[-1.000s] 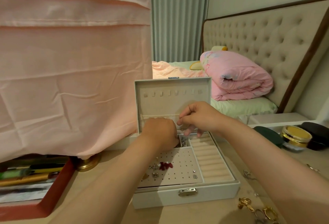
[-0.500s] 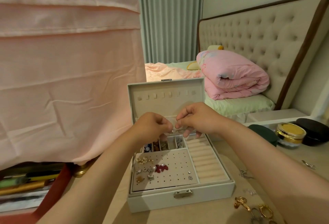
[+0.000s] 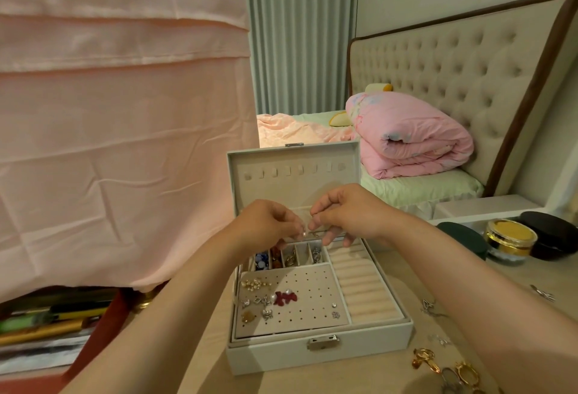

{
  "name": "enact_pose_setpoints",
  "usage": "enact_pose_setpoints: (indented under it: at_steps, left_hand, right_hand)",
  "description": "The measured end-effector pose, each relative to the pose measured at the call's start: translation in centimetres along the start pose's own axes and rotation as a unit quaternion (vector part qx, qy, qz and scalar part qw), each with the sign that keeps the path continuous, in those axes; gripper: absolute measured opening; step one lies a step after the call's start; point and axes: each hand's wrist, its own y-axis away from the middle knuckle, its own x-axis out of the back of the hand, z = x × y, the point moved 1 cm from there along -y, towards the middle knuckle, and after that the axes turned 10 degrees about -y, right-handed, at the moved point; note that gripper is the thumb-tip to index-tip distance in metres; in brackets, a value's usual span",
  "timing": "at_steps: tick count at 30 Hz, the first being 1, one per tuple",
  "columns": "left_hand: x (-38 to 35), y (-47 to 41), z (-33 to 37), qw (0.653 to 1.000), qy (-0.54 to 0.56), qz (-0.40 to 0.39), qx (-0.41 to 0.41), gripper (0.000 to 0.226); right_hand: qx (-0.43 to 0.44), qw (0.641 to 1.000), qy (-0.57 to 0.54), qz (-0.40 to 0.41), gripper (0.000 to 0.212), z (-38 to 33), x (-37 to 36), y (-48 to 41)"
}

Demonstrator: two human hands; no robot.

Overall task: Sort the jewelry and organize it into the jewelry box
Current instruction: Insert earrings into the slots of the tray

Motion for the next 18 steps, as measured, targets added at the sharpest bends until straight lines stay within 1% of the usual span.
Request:
enact_pose_setpoints:
  at_steps: [2, 3, 5, 7, 9, 12, 14, 16, 18]
  left_hand:
    - [-0.4, -0.7, 0.1, 0.987, -0.157, 0.005, -0.034, 0.008]
    - [-0.6, -0.9, 0.2, 0.977, -0.211, 0.0, -0.041, 0.009]
    - [-1.1, -1.3, 0.3, 0.956, -0.288, -0.009, -0.049, 0.008]
    - [-1.3, -1.5, 0.3, 0.944, -0.324, -0.019, -0.054, 0.008]
    - [-1.2, -1.5, 0.1, 0.945, -0.321, -0.026, -0.061, 0.01]
    - [0.2, -0.7, -0.1, 0.954, -0.287, -0.015, -0.081, 0.019]
    - [1.7, 0.5, -0.5, 0.964, -0.251, 0.003, -0.089, 0.016]
    - [3.0, 2.0, -1.3, 0.968, -0.226, 0.05, -0.094, 0.014]
    - [3.7, 3.4, -2.6, 0.969, -0.197, 0.12, -0.086, 0.015]
  right_hand:
    - [0.002, 1.0, 0.007, 0.006, 0.008, 0.1, 0.0, 0.0]
    - [0.001, 1.0, 0.01, 0.009, 0.008, 0.1, 0.0, 0.0]
    - [-0.001, 1.0, 0.016, 0.011, 0.008, 0.2, -0.1, 0.0]
    - [-0.004, 1.0, 0.021, 0.009, 0.008, 0.3, -0.2, 0.0]
    - [-0.003, 1.0, 0.028, 0.006, 0.008, 0.3, -0.4, 0.0]
    - [0.007, 0.999, 0.037, 0.0, 0.009, -0.1, -0.8, -0.2]
    - [0.018, 0.999, 0.047, -0.005, 0.009, -0.6, -1.2, -0.5]
    - [0.032, 0.998, 0.055, -0.009, 0.009, -1.2, -2.0, -0.9]
    - [0.042, 0.997, 0.062, -0.015, 0.009, -1.7, -3.1, -1.4]
